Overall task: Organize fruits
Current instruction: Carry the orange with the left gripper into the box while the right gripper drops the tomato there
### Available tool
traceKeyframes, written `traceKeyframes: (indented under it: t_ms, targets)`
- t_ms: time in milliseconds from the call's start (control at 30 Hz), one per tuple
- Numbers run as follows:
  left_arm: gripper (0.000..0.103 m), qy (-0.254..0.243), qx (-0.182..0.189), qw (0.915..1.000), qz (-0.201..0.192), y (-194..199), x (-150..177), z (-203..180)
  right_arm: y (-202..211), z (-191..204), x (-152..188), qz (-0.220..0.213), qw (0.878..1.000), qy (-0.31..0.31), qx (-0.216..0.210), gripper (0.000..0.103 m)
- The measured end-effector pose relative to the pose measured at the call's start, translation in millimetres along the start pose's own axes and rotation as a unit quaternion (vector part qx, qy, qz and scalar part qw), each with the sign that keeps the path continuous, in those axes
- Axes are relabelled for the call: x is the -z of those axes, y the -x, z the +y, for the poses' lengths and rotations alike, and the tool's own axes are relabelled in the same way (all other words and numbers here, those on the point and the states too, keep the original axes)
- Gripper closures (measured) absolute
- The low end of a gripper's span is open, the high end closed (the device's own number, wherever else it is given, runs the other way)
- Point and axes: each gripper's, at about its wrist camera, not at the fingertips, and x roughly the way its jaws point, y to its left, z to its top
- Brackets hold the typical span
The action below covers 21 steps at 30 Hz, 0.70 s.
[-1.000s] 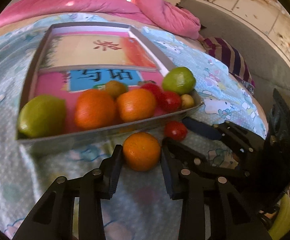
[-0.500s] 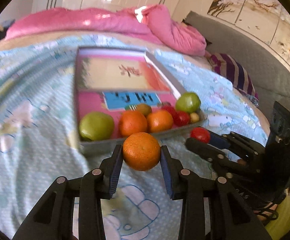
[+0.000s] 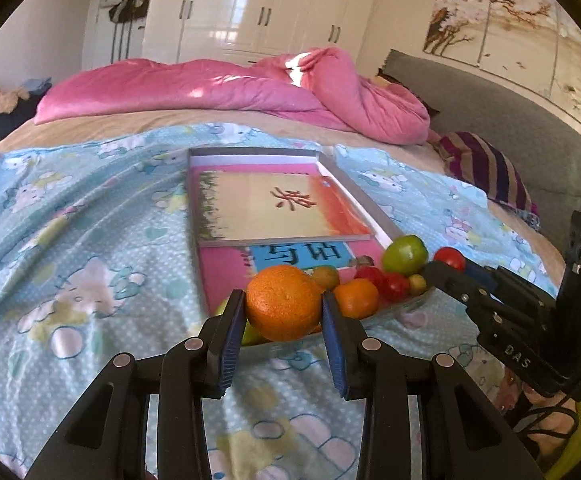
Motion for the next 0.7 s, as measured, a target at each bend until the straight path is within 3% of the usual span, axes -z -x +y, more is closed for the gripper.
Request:
traceKeyframes:
  t_ms: [267,500,700]
  targets:
    - [0.065,-0.033,0.028,0.999,0.012,-22,0,-33,-10,-7,2,0.016,1.0,-0.006,0.008,0.076]
    - [0.065,-0.041,0.016,0.9984,0.035,-38,4,-38,-20,-8,7,0.035,0.999,-0.004,0.013,0.076]
    - [0.065,-0.047,0.002,0.9984,0.031,-39,4,-36,-23,-6,9,0.04,0.999,0.001,0.013,0.076]
